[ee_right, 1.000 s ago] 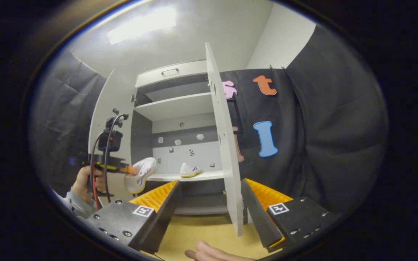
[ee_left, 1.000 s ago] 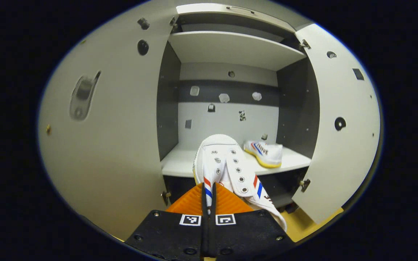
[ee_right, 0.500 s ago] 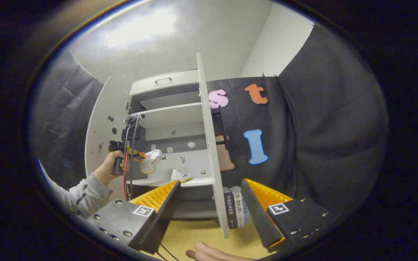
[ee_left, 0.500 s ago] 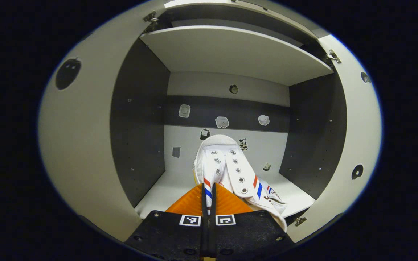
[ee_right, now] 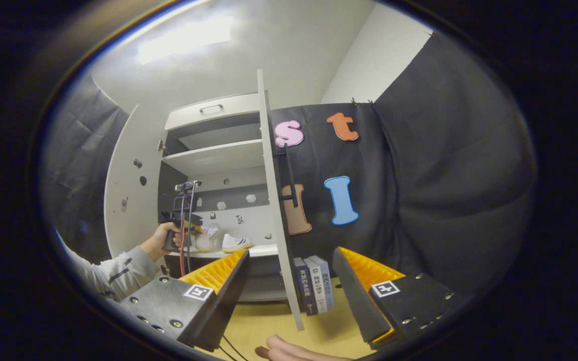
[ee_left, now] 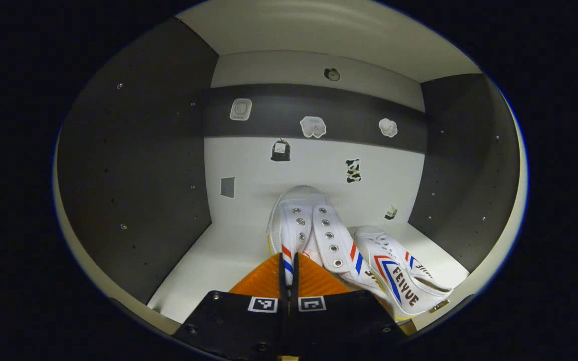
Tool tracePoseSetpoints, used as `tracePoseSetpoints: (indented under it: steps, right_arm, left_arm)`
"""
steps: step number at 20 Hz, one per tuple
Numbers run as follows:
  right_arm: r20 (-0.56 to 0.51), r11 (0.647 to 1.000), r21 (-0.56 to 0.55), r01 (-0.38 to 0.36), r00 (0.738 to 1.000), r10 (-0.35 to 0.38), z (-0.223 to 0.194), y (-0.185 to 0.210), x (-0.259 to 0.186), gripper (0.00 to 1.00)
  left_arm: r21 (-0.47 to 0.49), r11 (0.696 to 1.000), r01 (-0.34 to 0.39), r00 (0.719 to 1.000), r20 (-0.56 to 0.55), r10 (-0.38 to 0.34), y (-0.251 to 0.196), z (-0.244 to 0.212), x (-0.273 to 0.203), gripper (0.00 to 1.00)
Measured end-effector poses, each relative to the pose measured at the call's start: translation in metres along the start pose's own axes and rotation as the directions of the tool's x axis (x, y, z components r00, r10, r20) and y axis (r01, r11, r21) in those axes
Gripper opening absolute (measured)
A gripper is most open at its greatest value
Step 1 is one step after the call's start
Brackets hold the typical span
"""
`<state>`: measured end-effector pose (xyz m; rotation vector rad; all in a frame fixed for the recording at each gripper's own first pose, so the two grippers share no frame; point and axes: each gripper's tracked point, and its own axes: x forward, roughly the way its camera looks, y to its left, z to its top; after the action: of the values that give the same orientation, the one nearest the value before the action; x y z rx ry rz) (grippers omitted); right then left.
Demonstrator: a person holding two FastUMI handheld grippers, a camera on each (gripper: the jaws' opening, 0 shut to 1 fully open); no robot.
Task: Grab one shoe with the right hand and put it into the shoe cabinet, grab the other shoe with the left hand and put it into the shoe cabinet; then close the right door with the right hand and the left door with the left hand.
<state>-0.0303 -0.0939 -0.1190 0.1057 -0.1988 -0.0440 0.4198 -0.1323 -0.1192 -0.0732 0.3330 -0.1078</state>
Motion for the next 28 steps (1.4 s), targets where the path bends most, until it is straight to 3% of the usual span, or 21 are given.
tracePoseSetpoints:
  steps: [6, 8, 9, 11, 12, 13, 14, 15, 16, 17, 18, 22, 25, 27, 28]
  right_arm:
    - [-0.024, 1.0, -0.001, 0.004, 1.0, -0.004, -0.005, 0.001, 0.003, 0.98]
    - [-0.03, 1.0, -0.008, 0.022, 0.999, -0.022, -0.007, -0.003, 0.006, 0.98]
    - [-0.031, 0.999, -0.019, 0.036, 0.999, -0.036, -0.008, -0.008, 0.008, 0.98]
    - [-0.027, 0.996, -0.04, 0.079, 0.996, -0.08, -0.005, -0.023, 0.011, 0.99]
    - [-0.024, 0.993, -0.055, 0.103, 0.994, -0.104, -0.003, -0.034, 0.012, 0.98]
    - [-0.02, 0.989, -0.071, 0.133, 0.991, -0.134, -0.001, -0.046, 0.013, 0.99]
    - [-0.018, 0.983, -0.084, 0.163, 0.986, -0.165, 0.002, -0.06, 0.014, 0.94]
    - [-0.021, 0.978, -0.093, 0.188, 0.981, -0.191, 0.003, -0.072, 0.017, 0.94]
    - [-0.028, 0.972, -0.104, 0.209, 0.977, -0.213, 0.003, -0.083, 0.019, 0.99]
    - [-0.036, 0.968, -0.115, 0.225, 0.972, -0.23, 0.004, -0.095, 0.022, 0.94]
    - [-0.04, 0.962, -0.128, 0.24, 0.968, -0.247, 0.004, -0.107, 0.028, 0.99]
    - [-0.072, 0.937, -0.174, 0.303, 0.945, -0.319, 0.001, -0.167, 0.059, 0.94]
    - [-0.128, 0.947, -0.111, 0.301, 0.941, -0.314, 0.005, -0.193, 0.096, 0.98]
    - [-0.166, 0.953, -0.075, 0.292, 0.939, -0.301, 0.012, -0.207, 0.116, 0.95]
    - [-0.174, 0.956, -0.063, 0.288, 0.94, -0.294, 0.018, -0.214, 0.127, 0.99]
  left_arm:
    - [0.004, 1.0, 0.011, 0.999, -0.033, -0.011, -0.001, -0.01, 0.007, 0.02]
    - [-0.026, 0.998, 0.053, 0.998, 0.019, -0.053, -0.012, -0.002, 0.01, 0.15]
    - [-0.004, 1.0, 0.007, 0.999, 0.048, -0.007, 0.0, 0.004, 0.002, 0.3]
    - [-0.002, 1.0, 0.016, 0.994, 0.104, -0.015, -0.003, 0.019, -0.009, 0.32]
    - [-0.007, 0.999, 0.033, 0.994, 0.105, -0.032, -0.008, 0.021, -0.017, 0.4]
    - [-0.013, 0.999, 0.048, 0.991, 0.126, -0.046, -0.01, 0.024, -0.028, 0.54]
    - [-0.012, 0.998, 0.057, 0.99, 0.132, -0.055, -0.013, 0.026, -0.037, 0.57]
    - [-0.007, 0.997, 0.079, 0.986, 0.148, -0.077, -0.019, 0.026, -0.048, 0.65]
    - [0.002, 0.996, 0.086, 0.985, 0.149, -0.085, -0.02, 0.025, -0.059, 0.65]
    - [0.016, 0.995, 0.096, 0.981, 0.165, -0.097, -0.022, 0.026, -0.07, 0.74]
    - [0.03, 0.994, 0.101, 0.98, 0.171, -0.105, -0.024, 0.024, -0.083, 0.78]
    - [0.069, 0.99, 0.126, 0.964, 0.229, -0.139, -0.031, 0.016, -0.143, 0.96]
    - [0.115, 0.986, 0.122, 0.952, 0.267, -0.149, -0.03, 0.006, -0.193, 0.96]
    - [0.11, 0.985, 0.13, 0.94, 0.303, -0.158, -0.027, -0.001, -0.226, 0.96]
    - [0.097, 0.985, 0.145, 0.937, 0.305, -0.168, -0.026, -0.007, -0.243, 0.96]
